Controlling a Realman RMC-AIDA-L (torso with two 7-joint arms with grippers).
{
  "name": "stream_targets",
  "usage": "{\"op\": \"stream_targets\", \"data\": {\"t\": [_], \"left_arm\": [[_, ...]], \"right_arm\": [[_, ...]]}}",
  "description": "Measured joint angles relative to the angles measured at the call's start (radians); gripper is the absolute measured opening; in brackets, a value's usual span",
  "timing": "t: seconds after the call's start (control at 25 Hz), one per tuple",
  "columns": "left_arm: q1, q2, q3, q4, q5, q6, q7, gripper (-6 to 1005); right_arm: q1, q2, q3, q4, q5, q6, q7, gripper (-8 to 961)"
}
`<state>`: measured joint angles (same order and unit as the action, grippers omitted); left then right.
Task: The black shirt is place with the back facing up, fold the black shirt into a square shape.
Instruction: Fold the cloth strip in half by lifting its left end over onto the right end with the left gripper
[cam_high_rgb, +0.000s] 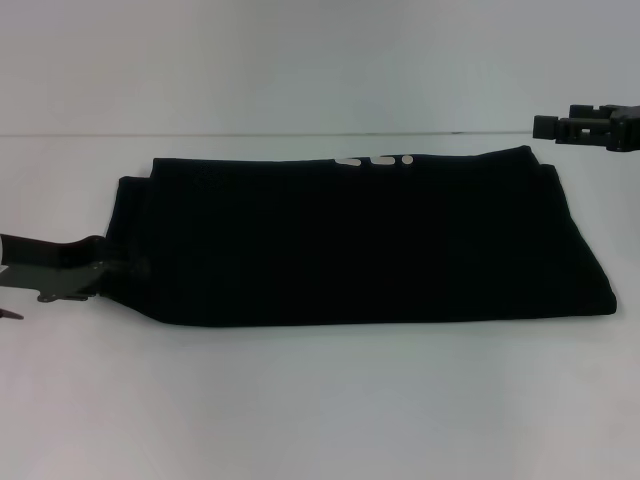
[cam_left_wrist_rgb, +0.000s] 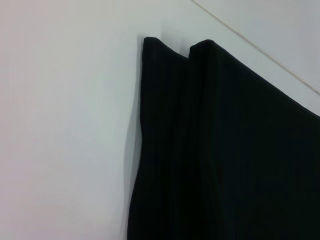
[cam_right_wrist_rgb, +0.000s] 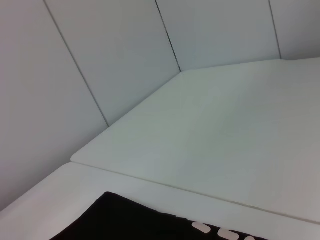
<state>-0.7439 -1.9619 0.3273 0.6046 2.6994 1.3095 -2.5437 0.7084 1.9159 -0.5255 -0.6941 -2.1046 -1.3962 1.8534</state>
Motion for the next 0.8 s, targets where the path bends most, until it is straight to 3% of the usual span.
{"op": "stream_targets", "data": {"t": [0.6, 0.72, 0.8], "left_arm": [[0.015, -0.005, -0.008, 0.005, -0.001, -0.01, 0.004, 251], [0.023, -0.009, -0.01, 0.006, -0.011, -0.012, 0.012, 42], [0.032, -0.013, -0.012, 0.013, -0.021, -0.014, 0.022, 42]], "right_arm": [[0.001, 0.007, -0.002, 0.004, 0.0, 0.004, -0.003, 918], [0.001, 0.011, -0.002, 0.004, 0.0, 0.005, -0.003, 918], [0.001, 0.014, -0.002, 0.005, 0.0, 0.008, -0.003, 918]]}}
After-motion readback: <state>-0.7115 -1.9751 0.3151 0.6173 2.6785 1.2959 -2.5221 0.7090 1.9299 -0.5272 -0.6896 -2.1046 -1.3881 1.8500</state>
